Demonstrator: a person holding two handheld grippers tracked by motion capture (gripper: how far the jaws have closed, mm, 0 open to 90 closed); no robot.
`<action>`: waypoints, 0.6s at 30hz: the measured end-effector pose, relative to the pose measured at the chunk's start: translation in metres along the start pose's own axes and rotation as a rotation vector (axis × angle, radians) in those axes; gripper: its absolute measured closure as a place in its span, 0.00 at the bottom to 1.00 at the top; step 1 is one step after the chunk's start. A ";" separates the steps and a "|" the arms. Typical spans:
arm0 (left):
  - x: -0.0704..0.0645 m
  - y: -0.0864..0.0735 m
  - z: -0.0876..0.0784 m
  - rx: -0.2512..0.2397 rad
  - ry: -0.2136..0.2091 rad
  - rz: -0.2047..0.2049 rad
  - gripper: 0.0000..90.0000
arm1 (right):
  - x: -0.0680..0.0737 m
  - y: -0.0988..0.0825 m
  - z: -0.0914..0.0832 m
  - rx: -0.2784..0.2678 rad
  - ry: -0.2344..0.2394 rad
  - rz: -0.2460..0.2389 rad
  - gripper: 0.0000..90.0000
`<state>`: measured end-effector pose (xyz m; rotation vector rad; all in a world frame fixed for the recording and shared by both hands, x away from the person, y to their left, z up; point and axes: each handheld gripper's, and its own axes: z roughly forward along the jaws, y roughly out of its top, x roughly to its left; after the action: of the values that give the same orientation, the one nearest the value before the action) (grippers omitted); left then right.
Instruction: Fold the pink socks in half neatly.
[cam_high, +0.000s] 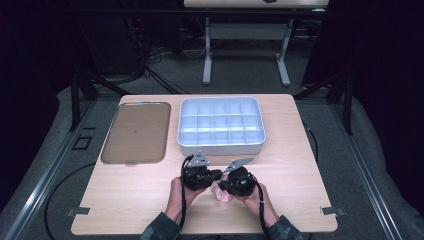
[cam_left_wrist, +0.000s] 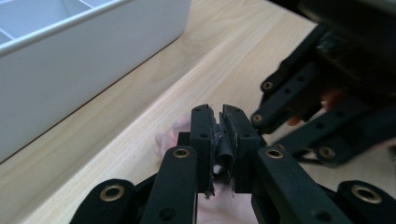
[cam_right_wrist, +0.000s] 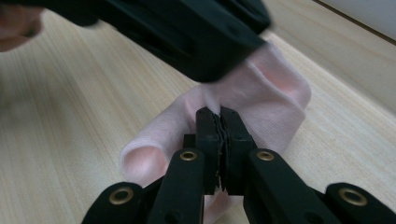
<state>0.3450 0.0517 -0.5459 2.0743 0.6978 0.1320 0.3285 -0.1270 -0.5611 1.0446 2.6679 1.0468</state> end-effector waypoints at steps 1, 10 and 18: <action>0.002 0.000 0.005 0.015 -0.004 -0.002 0.92 | 0.000 0.000 0.000 0.001 -0.002 -0.001 0.98; 0.011 -0.009 0.029 0.094 0.011 -0.016 1.00 | 0.006 -0.001 -0.001 0.005 -0.038 -0.036 0.97; 0.011 -0.010 0.032 0.089 0.038 -0.021 1.00 | 0.009 -0.005 -0.013 -0.009 -0.034 -0.068 0.91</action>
<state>0.3606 0.0381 -0.5742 2.1538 0.7603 0.1314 0.3149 -0.1307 -0.5531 0.9538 2.6490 1.0179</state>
